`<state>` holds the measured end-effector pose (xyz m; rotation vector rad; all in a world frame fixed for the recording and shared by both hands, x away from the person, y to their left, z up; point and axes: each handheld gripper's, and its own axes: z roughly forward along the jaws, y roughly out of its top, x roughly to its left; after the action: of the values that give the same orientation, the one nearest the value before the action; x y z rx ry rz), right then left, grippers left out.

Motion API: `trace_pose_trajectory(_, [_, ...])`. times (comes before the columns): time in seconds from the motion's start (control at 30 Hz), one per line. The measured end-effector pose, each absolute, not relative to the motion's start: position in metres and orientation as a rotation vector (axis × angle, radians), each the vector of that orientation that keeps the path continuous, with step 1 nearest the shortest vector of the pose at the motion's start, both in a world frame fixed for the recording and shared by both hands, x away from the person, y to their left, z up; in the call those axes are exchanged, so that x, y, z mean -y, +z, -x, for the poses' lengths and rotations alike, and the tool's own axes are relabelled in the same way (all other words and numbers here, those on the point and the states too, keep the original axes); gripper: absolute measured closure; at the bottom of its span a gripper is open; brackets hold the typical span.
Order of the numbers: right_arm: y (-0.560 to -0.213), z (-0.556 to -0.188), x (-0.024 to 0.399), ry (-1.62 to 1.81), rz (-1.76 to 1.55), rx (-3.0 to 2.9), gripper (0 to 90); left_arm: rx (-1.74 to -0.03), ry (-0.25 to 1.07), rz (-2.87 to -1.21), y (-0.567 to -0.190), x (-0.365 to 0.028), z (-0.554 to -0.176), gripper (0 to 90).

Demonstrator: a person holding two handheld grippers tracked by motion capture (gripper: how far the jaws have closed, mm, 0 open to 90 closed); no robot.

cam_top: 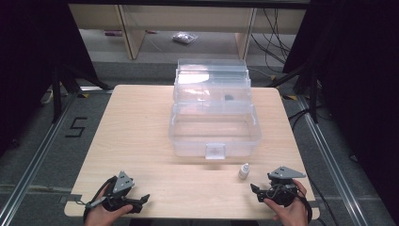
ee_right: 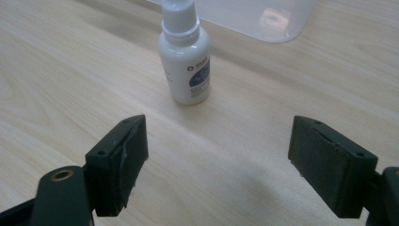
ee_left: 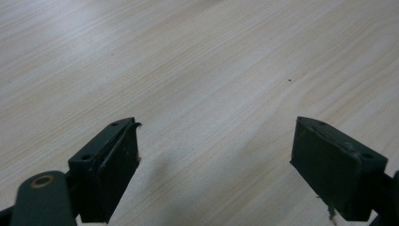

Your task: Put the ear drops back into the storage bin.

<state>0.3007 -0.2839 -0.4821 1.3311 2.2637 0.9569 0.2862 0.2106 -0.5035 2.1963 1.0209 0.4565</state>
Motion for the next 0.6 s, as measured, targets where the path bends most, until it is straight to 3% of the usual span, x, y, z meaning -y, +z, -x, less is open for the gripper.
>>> trace_pose_trajectory(0.37, [-0.480,-0.305,0.285,0.949,-1.297,-2.313,21.1,-1.019,0.452,-2.199,-0.503,-0.211,-0.286,15.0])
trace_pose_trajectory(0.6, [-0.460,-0.312,0.282,0.887,-1.271,-2.392,20.5,-1.035,0.470,-2.197,-0.505,-0.210,-0.287,15.0])
